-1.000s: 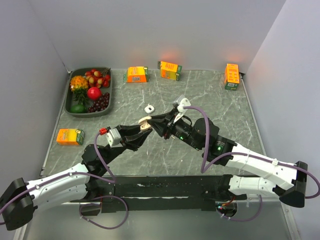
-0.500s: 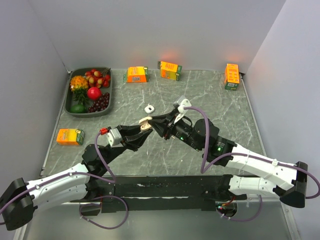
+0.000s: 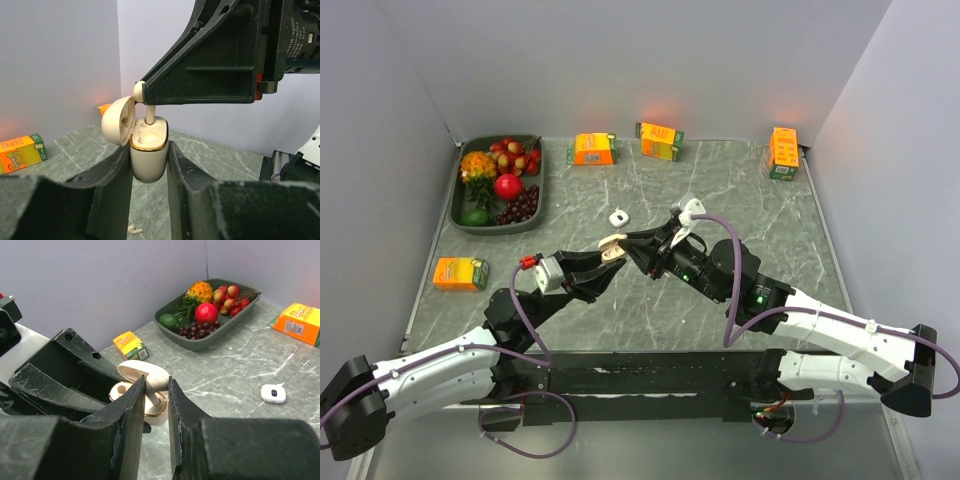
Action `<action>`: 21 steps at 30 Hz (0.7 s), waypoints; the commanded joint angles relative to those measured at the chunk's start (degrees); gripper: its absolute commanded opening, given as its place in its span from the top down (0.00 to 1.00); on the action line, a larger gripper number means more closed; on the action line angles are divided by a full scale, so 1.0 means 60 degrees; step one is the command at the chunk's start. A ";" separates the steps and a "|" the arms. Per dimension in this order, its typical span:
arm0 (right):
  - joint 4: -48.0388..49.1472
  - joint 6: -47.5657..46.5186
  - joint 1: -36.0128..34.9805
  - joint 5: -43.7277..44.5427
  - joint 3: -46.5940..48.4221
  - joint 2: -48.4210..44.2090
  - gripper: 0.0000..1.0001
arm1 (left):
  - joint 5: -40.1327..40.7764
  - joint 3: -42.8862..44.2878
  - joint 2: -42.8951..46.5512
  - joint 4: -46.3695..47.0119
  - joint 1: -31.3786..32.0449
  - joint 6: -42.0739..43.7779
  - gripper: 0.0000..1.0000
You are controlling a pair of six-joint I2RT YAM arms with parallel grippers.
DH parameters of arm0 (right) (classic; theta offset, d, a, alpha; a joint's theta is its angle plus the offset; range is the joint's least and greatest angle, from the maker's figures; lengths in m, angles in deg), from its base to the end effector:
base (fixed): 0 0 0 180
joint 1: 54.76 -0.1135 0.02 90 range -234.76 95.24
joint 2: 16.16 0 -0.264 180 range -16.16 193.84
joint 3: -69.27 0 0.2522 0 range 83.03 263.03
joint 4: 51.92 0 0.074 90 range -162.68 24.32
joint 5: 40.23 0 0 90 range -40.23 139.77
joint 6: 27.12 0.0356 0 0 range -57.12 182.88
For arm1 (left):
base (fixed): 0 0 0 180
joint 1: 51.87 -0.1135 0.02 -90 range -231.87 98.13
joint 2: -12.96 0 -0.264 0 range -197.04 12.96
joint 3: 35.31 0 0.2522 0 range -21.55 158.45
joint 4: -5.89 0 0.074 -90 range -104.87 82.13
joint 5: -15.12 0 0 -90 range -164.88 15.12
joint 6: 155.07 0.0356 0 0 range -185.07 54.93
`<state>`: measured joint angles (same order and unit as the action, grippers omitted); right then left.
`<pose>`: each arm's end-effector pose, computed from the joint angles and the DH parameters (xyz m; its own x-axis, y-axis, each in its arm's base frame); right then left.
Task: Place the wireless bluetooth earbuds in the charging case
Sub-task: Place the earbud in the charging case.
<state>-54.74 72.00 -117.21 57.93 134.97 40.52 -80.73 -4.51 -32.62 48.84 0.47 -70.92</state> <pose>0.1121 0.2039 0.3854 -0.0794 0.1869 -0.9792 -0.8100 0.5604 0.1727 0.1044 -0.1412 0.2894 0.2011 -0.4265 -0.8819 0.8674 0.4958 -0.0420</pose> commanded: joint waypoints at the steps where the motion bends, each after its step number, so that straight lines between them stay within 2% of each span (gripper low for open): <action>1: 0.0286 0.0047 0.0053 -0.0012 -0.0102 -0.0204 1.00 | -0.0066 0.0178 0.0170 0.0539 0.0037 -0.0197 0.99; 4: 0.0345 0.0032 0.0024 -0.0159 -0.0161 -0.0234 1.00 | -0.0065 0.0207 0.0170 0.0524 0.0023 -0.0197 0.99; 5: 0.0330 0.0046 0.0038 -0.0174 -0.0161 -0.0248 0.93 | -0.0066 0.0207 0.0156 0.0539 0.0037 -0.0183 0.99; 8: 0.0271 0.0076 0.0038 -0.0145 -0.0132 -0.0263 0.83 | -0.0066 0.0207 0.0156 0.0554 0.0037 -0.0197 0.99; 11: 0.0271 0.0061 0.0053 -0.0145 -0.0132 -0.0307 0.79 | -0.0051 0.0207 0.0141 0.0553 0.0023 -0.0197 0.99; 15: 0.0257 0.0047 0.0038 -0.0086 -0.0088 -0.0336 0.67 | -0.0051 0.0193 0.0141 0.0553 0.0023 -0.0198 0.99; 17: 0.0228 0.0032 0.0038 -0.0130 -0.0001 -0.0395 0.57 | -0.0022 0.0178 0.0141 0.0553 0.0022 -0.0197 0.99; 21: 0.0184 0.0032 0.0024 -0.0233 0.0102 -0.0497 0.47 | 0.0008 0.0149 0.0097 0.0553 0.0037 -0.0212 0.99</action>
<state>-54.78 72.07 -117.21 57.36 134.27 39.69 -81.01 -4.51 -32.62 48.88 0.47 -71.77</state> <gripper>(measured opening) 0.501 0.338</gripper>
